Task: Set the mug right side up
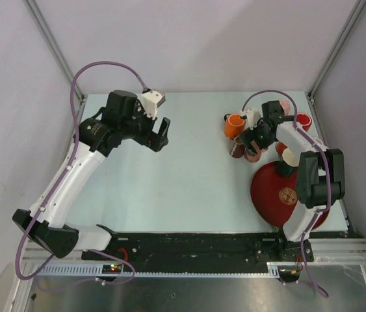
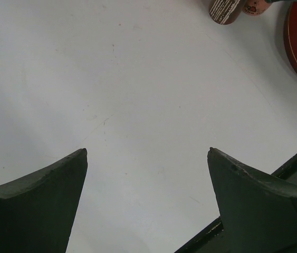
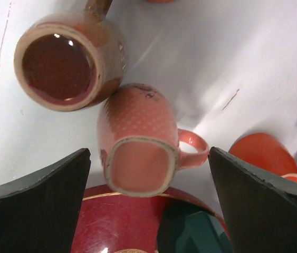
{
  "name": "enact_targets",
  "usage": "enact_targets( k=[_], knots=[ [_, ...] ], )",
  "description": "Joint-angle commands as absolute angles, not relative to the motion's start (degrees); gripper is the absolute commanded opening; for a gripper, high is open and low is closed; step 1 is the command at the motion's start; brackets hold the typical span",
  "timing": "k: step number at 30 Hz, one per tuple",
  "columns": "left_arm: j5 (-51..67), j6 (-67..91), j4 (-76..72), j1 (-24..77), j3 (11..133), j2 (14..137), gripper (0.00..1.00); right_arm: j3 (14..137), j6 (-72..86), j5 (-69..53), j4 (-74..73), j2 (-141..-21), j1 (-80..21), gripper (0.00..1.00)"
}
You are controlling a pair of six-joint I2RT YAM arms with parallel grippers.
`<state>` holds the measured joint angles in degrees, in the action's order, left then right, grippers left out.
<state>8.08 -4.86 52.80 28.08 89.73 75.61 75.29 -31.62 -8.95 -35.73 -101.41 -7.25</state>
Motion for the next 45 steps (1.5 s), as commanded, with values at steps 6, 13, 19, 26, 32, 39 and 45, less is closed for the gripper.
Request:
enact_targets(
  k=[6,13,19,26,32,39,45],
  knots=[
    [7.9,-6.9,51.1,27.2,89.8,74.1,0.99,84.2,-41.1,-14.7,-42.9,-108.5,-6.0,0.96],
    [7.9,-7.2,51.1,26.8,89.3,74.2,0.99,86.4,-42.1,-20.5,-46.7,-111.1,-4.5,0.79],
    [8.0,-7.2,51.1,26.7,89.7,74.1,0.99,86.5,-40.8,-18.9,-46.8,-110.4,-4.8,0.4],
    [10.6,-7.0,51.1,26.6,89.7,73.5,0.98,88.9,-38.0,-14.0,-47.6,-102.4,-5.3,0.02],
    [18.9,-6.2,51.0,26.5,91.5,72.0,0.93,87.6,-32.9,-14.8,-44.6,-86.3,-5.5,0.0],
    [36.2,-1.5,46.9,26.9,96.2,71.7,0.93,82.2,-20.5,-26.4,-32.4,-65.6,-7.3,0.0],
    [46.6,10.7,35.1,30.0,103.0,75.1,0.97,73.7,2.6,-32.0,-8.8,-50.2,-12.4,0.0]
  ],
)
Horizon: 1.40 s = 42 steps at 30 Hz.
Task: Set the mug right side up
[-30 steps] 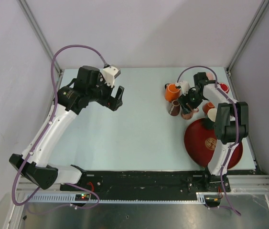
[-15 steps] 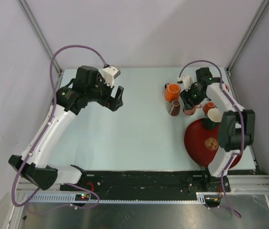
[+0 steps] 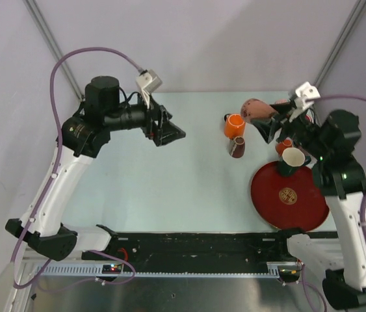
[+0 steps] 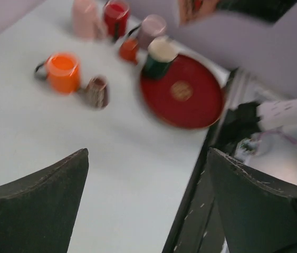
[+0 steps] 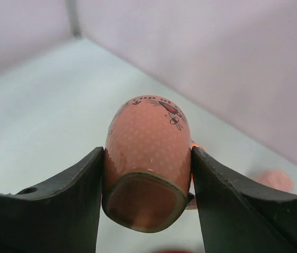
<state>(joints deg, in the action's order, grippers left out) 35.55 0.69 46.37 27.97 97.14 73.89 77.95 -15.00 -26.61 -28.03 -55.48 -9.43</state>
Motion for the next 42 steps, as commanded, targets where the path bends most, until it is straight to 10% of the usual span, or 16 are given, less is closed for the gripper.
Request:
enact_targets(
  k=[1,19,24,30,32,36,42],
  knots=[
    [48.0,13.8,31.4,30.4,104.0,75.9,0.97,72.8,5.1,-31.7,-5.6,-48.9,-13.6,0.0],
    [54.2,47.8,-2.0,42.8,110.4,86.4,0.77,71.1,12.7,-28.8,9.2,-44.8,-27.7,0.0],
    [54.9,49.2,-3.1,45.5,109.6,87.5,0.54,71.1,12.1,-27.9,8.2,-46.1,-28.3,0.0],
    [53.9,49.8,-3.2,46.6,104.7,87.3,0.03,71.2,9.3,-27.9,2.7,-47.0,-28.2,0.0],
    [52.3,48.5,-2.4,46.1,103.8,87.2,0.01,71.3,7.9,-27.5,-2.4,-47.0,-27.3,0.14],
    [41.3,35.1,12.7,44.0,106.6,88.7,0.0,71.9,6.0,-22.5,-16.7,-46.6,-21.8,0.89],
    [17.7,-1.7,36.7,48.5,114.6,96.9,0.0,73.0,6.8,-2.5,-41.7,-45.6,-5.4,0.99]
  ],
)
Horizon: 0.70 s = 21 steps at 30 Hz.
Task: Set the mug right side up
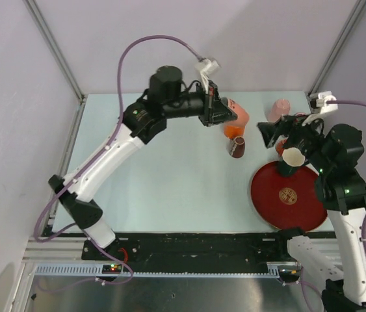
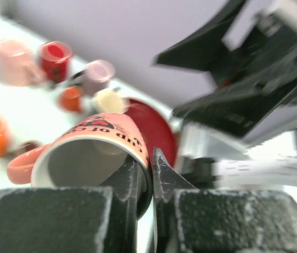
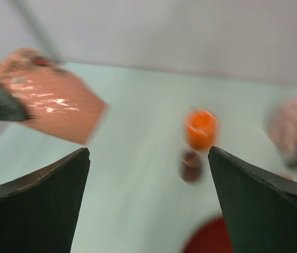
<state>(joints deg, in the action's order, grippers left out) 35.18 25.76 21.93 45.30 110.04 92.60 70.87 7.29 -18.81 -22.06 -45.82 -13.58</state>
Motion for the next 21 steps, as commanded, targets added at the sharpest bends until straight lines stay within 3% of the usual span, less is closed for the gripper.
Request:
enact_targets(
  k=[1,9,21],
  knots=[
    [16.8,-6.3,38.0,49.5,114.5,98.1,0.0,73.0,7.2,-1.3,-44.3,-45.9,-1.3,0.99],
    [14.3,-35.5,43.2,60.1,116.2,112.9,0.0,69.1,10.9,-1.8,-50.0,-53.2,22.3,0.99],
    [13.8,-37.5,43.8,67.1,136.6,136.8,0.0,65.9,11.3,-4.1,-46.8,-51.4,24.5,0.99]
  ],
)
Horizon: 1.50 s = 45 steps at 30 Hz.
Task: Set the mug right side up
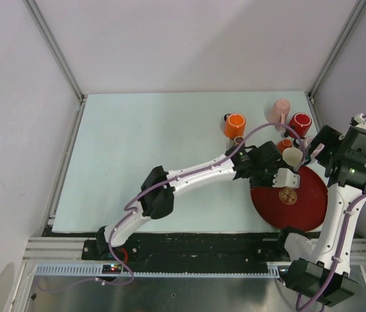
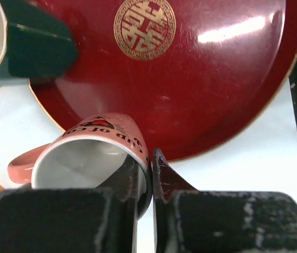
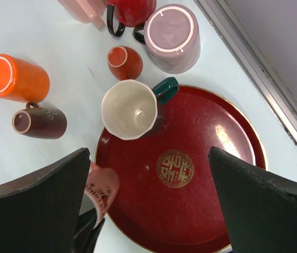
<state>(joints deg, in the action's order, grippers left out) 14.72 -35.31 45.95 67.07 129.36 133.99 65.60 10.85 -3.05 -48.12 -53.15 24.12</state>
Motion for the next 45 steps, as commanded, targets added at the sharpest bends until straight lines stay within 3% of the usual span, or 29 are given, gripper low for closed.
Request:
enact_targets(
  k=[1,15,17,20,22,30,35,40,45],
  knots=[
    [14.2,-37.5,43.8,67.1,137.4,137.6,0.0,65.8,11.4,-4.5,-46.8,-51.1,24.5,0.99],
    [15.3,-41.4,44.0,66.9,139.5,144.0,0.0,64.7,11.4,-5.6,-46.6,-51.5,24.4,0.99],
    [15.7,-41.3,44.0,66.5,139.6,144.1,0.09,64.7,11.4,-5.9,-46.6,-51.8,24.4,0.99],
    [16.2,-41.0,43.9,66.0,140.4,143.8,0.39,64.8,11.4,-5.7,-46.5,-52.1,24.5,0.99],
    [16.0,-41.2,43.9,65.7,140.9,143.3,0.51,64.7,11.4,-6.1,-46.4,-52.4,24.4,0.99],
    [15.9,-41.5,43.7,64.2,140.9,139.7,0.69,64.7,11.5,-7.9,-46.0,-53.1,24.4,0.99],
    [20.4,-42.2,44.1,64.4,134.4,131.9,0.79,64.7,11.0,-8.3,-46.9,-52.7,24.4,1.0],
    [24.8,-38.3,50.3,62.3,133.8,123.1,0.83,64.5,9.5,-15.4,-47.1,-51.8,24.4,0.99],
    [31.4,-31.3,54.1,54.5,127.1,111.9,0.84,63.4,5.8,-21.5,-48.8,-51.7,21.2,0.93]
  ],
)
